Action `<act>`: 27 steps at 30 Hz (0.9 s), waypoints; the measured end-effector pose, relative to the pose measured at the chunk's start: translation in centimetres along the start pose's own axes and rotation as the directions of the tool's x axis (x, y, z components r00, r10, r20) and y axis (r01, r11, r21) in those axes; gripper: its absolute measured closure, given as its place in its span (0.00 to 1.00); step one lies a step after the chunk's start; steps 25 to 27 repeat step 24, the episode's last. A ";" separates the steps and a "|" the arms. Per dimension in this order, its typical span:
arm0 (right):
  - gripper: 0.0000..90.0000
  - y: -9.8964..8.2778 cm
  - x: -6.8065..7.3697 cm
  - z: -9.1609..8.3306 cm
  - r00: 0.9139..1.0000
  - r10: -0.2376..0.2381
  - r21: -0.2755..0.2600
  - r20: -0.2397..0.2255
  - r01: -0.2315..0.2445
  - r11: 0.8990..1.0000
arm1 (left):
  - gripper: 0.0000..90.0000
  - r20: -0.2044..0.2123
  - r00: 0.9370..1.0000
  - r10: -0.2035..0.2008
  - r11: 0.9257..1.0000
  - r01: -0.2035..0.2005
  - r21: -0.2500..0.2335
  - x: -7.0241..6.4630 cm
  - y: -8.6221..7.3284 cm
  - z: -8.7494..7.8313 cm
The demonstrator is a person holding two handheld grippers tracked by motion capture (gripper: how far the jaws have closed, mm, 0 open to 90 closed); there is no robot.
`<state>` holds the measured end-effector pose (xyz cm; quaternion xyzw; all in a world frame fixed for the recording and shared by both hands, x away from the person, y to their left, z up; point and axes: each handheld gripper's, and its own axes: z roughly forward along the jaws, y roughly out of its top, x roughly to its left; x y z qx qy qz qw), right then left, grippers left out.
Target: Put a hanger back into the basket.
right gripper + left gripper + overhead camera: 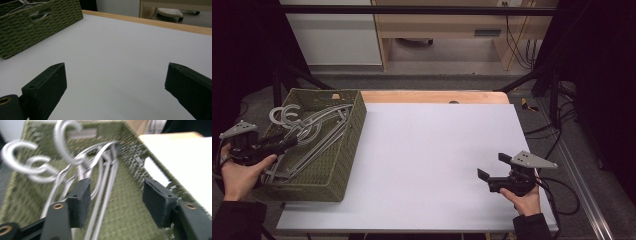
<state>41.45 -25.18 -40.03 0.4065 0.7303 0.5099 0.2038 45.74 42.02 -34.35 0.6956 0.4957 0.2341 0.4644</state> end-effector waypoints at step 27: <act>0.04 0.0 -0.3 -0.5 1.000 0.030 -0.039 0.004 -0.030 0.999 | 0.09 0.209 0.970 0.125 0.989 -0.106 -0.099 -11.6 -3.5 3.1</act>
